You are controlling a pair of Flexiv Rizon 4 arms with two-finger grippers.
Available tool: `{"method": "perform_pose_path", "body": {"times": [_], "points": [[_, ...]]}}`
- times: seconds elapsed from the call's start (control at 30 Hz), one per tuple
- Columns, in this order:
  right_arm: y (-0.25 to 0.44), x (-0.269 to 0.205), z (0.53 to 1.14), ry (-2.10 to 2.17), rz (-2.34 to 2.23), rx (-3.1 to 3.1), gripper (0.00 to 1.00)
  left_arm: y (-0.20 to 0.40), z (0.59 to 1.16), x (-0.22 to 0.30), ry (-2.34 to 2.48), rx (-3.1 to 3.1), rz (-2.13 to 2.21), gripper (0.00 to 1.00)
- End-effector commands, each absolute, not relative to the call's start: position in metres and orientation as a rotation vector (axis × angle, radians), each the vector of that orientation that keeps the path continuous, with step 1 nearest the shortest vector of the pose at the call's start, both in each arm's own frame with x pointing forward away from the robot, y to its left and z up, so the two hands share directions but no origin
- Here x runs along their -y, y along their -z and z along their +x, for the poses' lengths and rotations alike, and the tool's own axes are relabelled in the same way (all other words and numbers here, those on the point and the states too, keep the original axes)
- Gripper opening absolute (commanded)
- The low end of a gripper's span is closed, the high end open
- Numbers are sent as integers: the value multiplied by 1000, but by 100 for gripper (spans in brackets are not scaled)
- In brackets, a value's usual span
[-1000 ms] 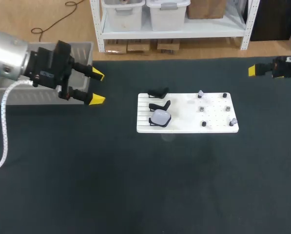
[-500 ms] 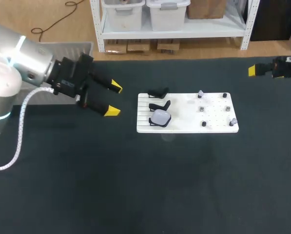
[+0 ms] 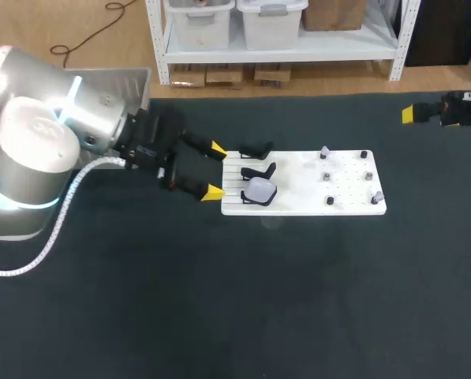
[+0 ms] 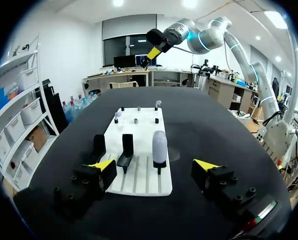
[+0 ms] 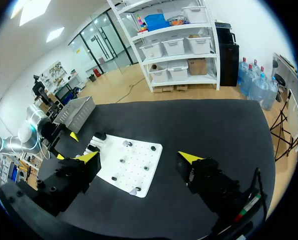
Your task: Pick up each earbud case from the left stands, insert the matching earbuds, close the lid, and place the case in the box.
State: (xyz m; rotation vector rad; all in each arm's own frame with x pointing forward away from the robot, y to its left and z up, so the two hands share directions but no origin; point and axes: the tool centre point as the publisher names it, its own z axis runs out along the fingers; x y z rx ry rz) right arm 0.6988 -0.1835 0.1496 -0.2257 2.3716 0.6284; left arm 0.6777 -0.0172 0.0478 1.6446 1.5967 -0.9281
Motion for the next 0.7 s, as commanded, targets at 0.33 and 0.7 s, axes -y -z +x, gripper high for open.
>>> {"method": "perform_pose_path", "body": {"times": [0.33,0.7], "points": [[-150,184,699,-630,-228,-2372,100,-26,677,45,945,-1610,1616,100],[-150,184,699,-630,-228,-2372,100,-21,678,54,958,-1603,1618,86]]}}
